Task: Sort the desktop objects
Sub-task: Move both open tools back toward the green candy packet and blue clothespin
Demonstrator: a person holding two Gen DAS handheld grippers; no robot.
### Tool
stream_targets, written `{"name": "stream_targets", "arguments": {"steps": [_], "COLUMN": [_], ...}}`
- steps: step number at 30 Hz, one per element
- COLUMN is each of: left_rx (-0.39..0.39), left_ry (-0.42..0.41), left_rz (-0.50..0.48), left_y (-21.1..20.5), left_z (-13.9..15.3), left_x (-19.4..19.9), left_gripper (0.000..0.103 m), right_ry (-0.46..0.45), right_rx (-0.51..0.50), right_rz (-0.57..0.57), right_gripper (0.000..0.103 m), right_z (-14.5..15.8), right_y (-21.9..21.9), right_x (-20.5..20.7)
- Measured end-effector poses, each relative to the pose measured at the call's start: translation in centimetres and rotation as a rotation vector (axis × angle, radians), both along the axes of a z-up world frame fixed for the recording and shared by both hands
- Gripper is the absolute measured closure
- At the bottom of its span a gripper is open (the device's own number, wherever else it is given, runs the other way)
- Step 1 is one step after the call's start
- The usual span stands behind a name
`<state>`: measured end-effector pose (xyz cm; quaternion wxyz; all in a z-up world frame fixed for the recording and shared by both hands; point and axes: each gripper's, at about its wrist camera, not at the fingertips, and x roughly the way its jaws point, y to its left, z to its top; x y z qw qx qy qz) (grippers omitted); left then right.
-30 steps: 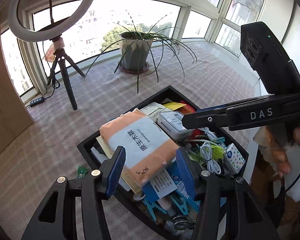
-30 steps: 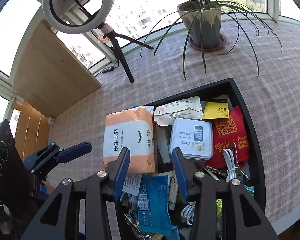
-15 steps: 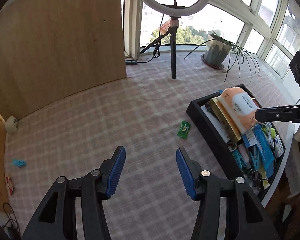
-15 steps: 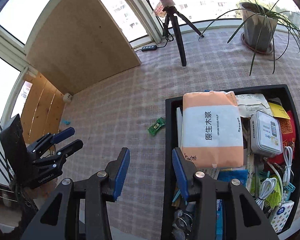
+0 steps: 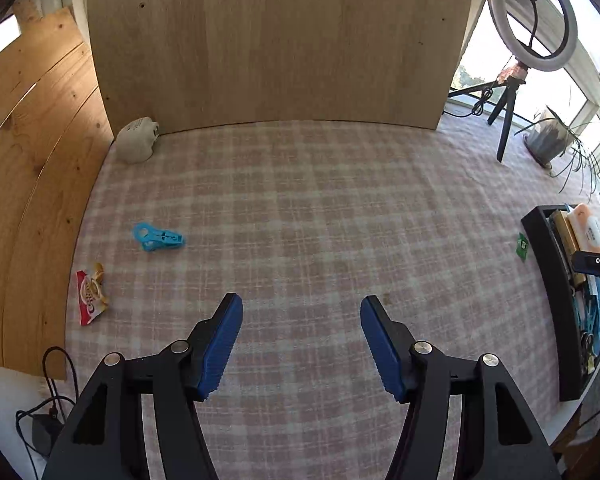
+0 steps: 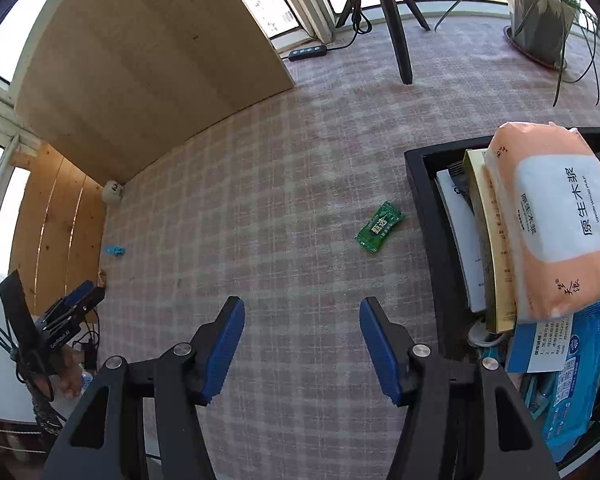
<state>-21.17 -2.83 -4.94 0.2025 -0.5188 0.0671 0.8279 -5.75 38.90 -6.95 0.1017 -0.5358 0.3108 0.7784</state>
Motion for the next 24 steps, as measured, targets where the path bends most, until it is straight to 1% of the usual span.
{"name": "stream_targets", "arguments": {"steps": [2,4,6,10,13,16,17,21,23,24], "left_rx": [0.008,0.014,0.02,0.044,0.061,0.07,0.072,0.097,0.107,0.11], "left_ry": [-0.023,-0.04,-0.056,-0.082,-0.079,-0.085,-0.09,-0.111,-0.125,-0.13], "left_rz": [0.033,0.056,0.077,0.103,0.102,0.111,0.117,0.143,0.157,0.163], "left_y": [-1.8,-3.4,-4.4,-5.8,-6.1,-6.5,-6.6,-7.2,-7.6,-7.7], "left_z": [-0.9,-1.7,-2.6,-3.6,-3.9,-4.4,-4.7,-5.6,-6.0,-6.2], "left_x": [-1.0,-1.8,-2.5,-3.8,-4.6,-5.5,-5.9,-6.9,-7.3,-7.4], "left_gripper": [0.038,0.038,0.038,0.038,0.038,0.038,0.038,0.038,0.038,0.038], "right_ry": [-0.028,-0.058,-0.074,-0.111,-0.122,-0.13,-0.14,-0.132,-0.127,-0.12], "right_rx": [0.006,0.036,0.046,0.039,0.043,0.038,0.055,0.09,0.089,0.073], "right_rz": [-0.034,-0.074,-0.115,-0.177,-0.214,-0.224,-0.225,-0.197,-0.175,-0.157], "right_gripper": [0.047,0.047,0.047,0.047,0.047,0.047,0.047,0.047,0.047,0.048], "right_z": [-1.7,-3.2,-4.4,-6.3,-7.2,-8.0,-8.1,-8.0,-8.0,-8.1], "right_y": [0.1,0.6,1.0,2.4,3.2,3.8,3.8,3.7,3.5,3.4], "right_x": [-1.0,-1.8,-2.3,-3.3,-3.9,-4.6,-4.9,-6.2,-6.9,-7.2]}}
